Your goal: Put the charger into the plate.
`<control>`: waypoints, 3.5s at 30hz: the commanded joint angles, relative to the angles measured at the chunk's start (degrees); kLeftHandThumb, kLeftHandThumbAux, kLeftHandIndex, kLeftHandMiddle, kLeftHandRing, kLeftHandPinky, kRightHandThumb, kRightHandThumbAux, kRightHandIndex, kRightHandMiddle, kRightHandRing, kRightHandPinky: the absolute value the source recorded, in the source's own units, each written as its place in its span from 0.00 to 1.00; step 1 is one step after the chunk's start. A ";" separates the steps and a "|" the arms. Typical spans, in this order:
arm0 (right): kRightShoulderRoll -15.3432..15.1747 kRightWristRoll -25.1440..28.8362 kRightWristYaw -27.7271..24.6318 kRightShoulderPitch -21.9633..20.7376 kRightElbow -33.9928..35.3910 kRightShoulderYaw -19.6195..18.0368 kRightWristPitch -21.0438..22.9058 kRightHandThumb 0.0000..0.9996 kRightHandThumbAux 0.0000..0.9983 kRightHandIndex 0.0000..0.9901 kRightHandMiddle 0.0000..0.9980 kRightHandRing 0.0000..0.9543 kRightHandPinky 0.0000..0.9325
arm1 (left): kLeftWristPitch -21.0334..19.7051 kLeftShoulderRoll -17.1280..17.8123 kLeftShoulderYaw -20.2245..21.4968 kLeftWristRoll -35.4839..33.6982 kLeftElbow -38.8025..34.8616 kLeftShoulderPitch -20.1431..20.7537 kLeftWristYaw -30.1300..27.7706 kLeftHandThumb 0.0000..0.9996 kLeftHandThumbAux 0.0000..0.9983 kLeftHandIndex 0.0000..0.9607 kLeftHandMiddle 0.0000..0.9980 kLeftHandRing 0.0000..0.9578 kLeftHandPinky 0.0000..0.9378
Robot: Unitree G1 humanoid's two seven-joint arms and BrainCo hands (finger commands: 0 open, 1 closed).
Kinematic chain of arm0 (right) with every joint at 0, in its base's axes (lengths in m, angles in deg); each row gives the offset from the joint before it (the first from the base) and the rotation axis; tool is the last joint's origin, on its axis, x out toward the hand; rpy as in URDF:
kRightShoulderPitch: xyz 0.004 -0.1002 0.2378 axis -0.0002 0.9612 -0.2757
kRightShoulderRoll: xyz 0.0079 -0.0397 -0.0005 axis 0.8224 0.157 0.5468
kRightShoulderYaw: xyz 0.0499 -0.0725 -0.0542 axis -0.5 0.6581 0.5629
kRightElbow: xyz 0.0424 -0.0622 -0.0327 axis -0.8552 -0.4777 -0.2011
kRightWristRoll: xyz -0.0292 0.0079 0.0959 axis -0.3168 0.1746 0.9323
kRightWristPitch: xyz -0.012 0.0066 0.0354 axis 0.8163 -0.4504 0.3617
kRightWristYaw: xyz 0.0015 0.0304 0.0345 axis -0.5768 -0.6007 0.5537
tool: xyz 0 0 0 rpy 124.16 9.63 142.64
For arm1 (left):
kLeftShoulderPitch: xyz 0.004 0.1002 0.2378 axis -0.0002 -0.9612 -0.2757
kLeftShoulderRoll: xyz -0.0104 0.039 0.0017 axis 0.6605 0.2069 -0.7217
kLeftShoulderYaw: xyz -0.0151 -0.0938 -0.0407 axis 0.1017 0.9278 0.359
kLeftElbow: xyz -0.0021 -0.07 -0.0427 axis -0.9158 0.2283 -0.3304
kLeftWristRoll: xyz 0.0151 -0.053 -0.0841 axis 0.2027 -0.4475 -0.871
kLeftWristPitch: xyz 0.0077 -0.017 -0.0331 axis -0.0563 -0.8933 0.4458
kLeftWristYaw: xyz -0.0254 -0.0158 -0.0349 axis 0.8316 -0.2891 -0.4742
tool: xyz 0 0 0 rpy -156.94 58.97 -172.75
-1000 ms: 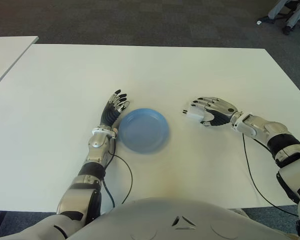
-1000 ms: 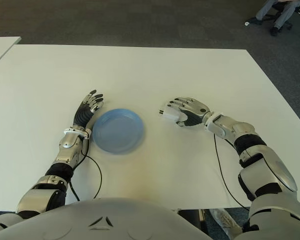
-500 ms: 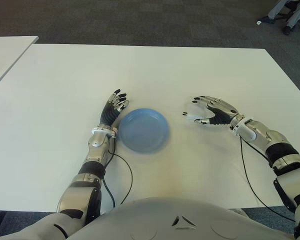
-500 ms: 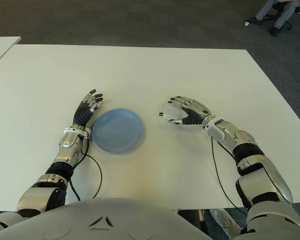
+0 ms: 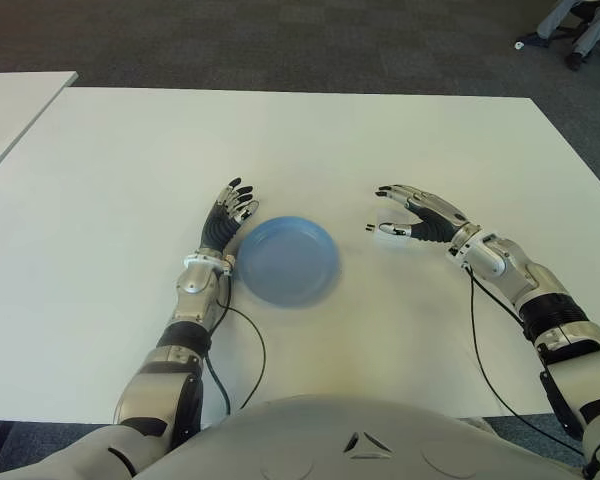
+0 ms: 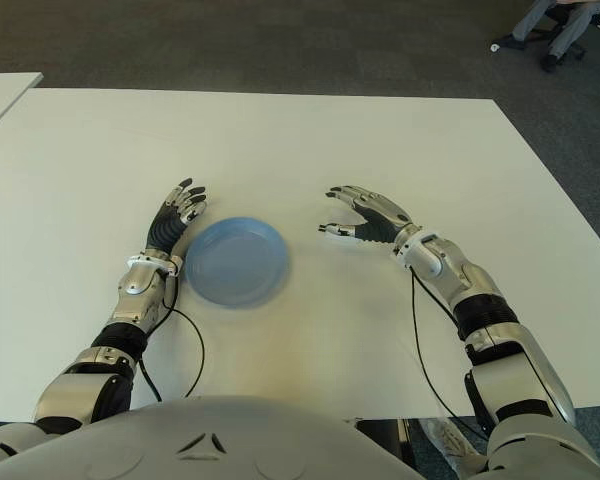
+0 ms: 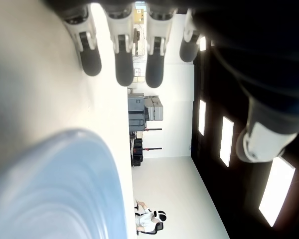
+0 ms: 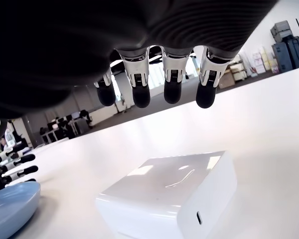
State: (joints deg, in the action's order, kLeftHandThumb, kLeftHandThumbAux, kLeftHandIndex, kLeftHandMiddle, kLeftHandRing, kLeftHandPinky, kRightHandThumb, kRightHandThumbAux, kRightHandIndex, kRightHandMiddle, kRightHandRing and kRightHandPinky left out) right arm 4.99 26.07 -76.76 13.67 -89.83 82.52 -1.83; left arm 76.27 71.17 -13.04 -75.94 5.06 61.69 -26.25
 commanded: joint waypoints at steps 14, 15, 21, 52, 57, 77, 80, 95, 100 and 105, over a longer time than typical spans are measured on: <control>3.24 -1.48 0.09 -2.79 -6.62 -0.44 0.03 0.34 0.13 0.00 0.00 0.00 0.00 | -3.50 -0.23 -0.68 0.44 2.64 -2.81 -1.30 0.00 0.54 0.07 0.18 0.17 0.16; 3.38 -1.66 0.20 -2.95 -6.90 -0.36 0.07 0.34 0.13 0.00 0.00 0.00 0.00 | -3.52 -0.21 -0.69 0.43 2.63 -2.80 -1.39 0.00 0.54 0.07 0.18 0.17 0.16; 4.26 -2.86 0.92 -3.99 -8.87 0.25 0.22 0.34 0.12 0.00 0.00 0.00 0.00 | -3.67 -0.01 -0.56 0.20 2.50 -2.89 -2.11 0.00 0.54 0.07 0.18 0.17 0.16; 7.37 -11.74 11.74 -11.67 -29.26 8.40 -0.42 0.32 0.11 0.00 0.00 0.00 0.00 | -3.64 0.63 -0.14 -0.14 1.19 -3.99 -3.58 0.00 0.54 0.07 0.19 0.19 0.18; 7.13 -12.86 13.35 -11.92 -30.21 9.88 -0.13 0.32 0.12 0.00 0.00 0.00 0.00 | -3.80 0.68 -0.10 -0.17 0.95 -4.13 -3.47 0.00 0.54 0.07 0.19 0.19 0.18; 3.95 -15.69 17.72 -9.95 -29.05 13.66 -0.93 0.30 0.13 0.00 0.00 0.00 0.00 | -3.73 1.24 -0.30 0.17 1.16 -4.10 -3.39 0.00 0.54 0.07 0.19 0.18 0.18; 3.60 -16.29 18.96 -9.60 -28.92 14.34 -0.98 0.29 0.13 0.00 0.00 0.00 0.00 | -3.58 1.32 -0.38 0.32 1.21 -4.12 -3.30 0.00 0.54 0.07 0.19 0.18 0.17; 2.04 -21.33 25.59 -9.50 -28.27 18.58 -0.61 0.26 0.13 0.00 0.00 0.00 0.00 | -3.59 1.54 -0.39 0.88 1.58 -4.03 -2.69 0.00 0.55 0.07 0.19 0.18 0.17; 1.74 -22.55 27.26 -9.67 -28.47 19.75 -0.10 0.25 0.14 0.00 0.00 0.00 0.00 | -3.71 1.58 -0.43 0.93 1.43 -4.11 -2.67 0.00 0.54 0.07 0.19 0.18 0.17; 1.71 -23.32 28.50 -9.84 -29.03 20.78 0.45 0.24 0.15 0.00 0.00 0.00 0.00 | -3.76 1.65 -0.48 0.91 1.26 -4.24 -2.80 0.00 0.54 0.06 0.19 0.18 0.17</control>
State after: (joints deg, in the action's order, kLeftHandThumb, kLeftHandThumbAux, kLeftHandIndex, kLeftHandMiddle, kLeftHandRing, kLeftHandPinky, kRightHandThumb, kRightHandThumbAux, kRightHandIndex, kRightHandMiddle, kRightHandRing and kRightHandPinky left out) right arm 6.96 4.77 -47.58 2.62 -117.81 101.73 -2.18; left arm 75.77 72.71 -12.99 -75.86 3.85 60.60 -29.26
